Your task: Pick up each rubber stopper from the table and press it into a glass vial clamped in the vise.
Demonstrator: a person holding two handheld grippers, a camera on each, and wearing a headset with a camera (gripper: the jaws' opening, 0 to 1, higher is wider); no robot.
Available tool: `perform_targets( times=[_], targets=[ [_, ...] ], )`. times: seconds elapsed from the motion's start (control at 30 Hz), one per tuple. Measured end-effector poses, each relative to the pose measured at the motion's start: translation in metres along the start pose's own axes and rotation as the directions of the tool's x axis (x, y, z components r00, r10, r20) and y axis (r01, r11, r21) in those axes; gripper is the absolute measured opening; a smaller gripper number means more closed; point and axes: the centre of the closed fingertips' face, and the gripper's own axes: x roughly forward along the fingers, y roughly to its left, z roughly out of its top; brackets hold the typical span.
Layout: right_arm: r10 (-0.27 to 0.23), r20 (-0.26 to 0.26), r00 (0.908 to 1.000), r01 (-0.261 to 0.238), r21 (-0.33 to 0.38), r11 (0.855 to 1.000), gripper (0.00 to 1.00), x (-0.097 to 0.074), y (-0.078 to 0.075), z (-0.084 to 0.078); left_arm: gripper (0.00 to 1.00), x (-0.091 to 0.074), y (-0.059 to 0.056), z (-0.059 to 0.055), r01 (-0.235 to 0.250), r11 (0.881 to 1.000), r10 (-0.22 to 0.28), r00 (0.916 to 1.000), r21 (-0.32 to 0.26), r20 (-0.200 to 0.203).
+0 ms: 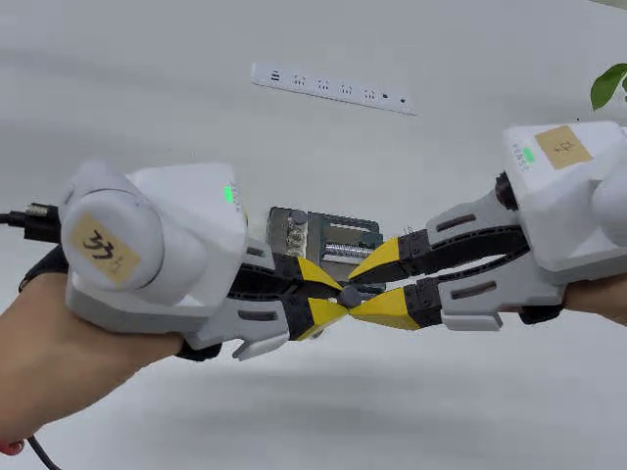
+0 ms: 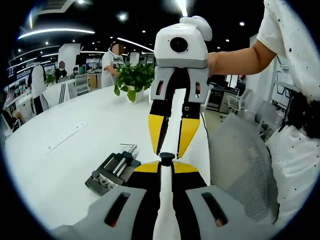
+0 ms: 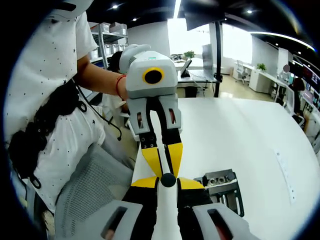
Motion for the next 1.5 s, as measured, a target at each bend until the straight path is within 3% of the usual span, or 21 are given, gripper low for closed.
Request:
perform_targets(
  times=[0.57, 0.87, 1.5],
  targets=[
    [0.01, -0.019, 0.9998, -0.01, -0.023, 1.0, 0.07, 0.001, 0.002, -0.002, 0.04, 0.0, -0.004, -0.002, 0.012, 1.0, -0.012, 0.9996, 0.012, -0.025],
    [0.015, -0.052, 0.9985, -0.017, -0.04, 0.999, 0.06, 0.003, 0.006, -0.006, 0.04, 0.002, -0.006, -0.007, 0.025, 0.998, -0.022, 0.9975, 0.054, -0.067],
    [0.009, -0.062, 0.998, -0.011, -0.029, 1.0, 0.06, 0.009, 0.001, -0.002, 0.04, -0.002, 0.002, -0.01, -0.002, 0.999, 0.003, 1.0, 0.045, -0.006]
  ],
)
